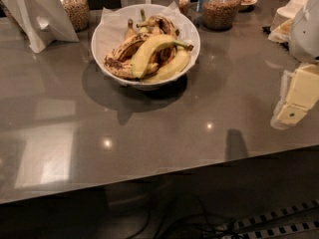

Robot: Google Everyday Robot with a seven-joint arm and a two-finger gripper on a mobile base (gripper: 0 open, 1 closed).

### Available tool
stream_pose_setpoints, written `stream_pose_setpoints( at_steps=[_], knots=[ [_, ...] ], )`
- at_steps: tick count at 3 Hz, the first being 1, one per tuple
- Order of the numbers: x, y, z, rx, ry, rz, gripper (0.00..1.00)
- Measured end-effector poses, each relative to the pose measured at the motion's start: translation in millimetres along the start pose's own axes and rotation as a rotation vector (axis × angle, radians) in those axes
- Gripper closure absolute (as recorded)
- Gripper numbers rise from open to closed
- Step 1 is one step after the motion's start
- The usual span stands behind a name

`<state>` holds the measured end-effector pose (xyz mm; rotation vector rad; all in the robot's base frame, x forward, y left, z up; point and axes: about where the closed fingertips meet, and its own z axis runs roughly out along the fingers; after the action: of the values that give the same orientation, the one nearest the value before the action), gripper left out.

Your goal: Pick banana from white bowl

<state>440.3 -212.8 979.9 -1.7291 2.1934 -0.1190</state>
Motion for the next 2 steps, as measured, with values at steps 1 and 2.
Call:
stream_pose_setpoints(
  at_steps=[1,2],
  knots=[
    [-13,-6,1,0.051,-0.052,-0.063,0.0],
    [-29,-20,6,0.119,-0.139,-0.134,0.0]
  ],
)
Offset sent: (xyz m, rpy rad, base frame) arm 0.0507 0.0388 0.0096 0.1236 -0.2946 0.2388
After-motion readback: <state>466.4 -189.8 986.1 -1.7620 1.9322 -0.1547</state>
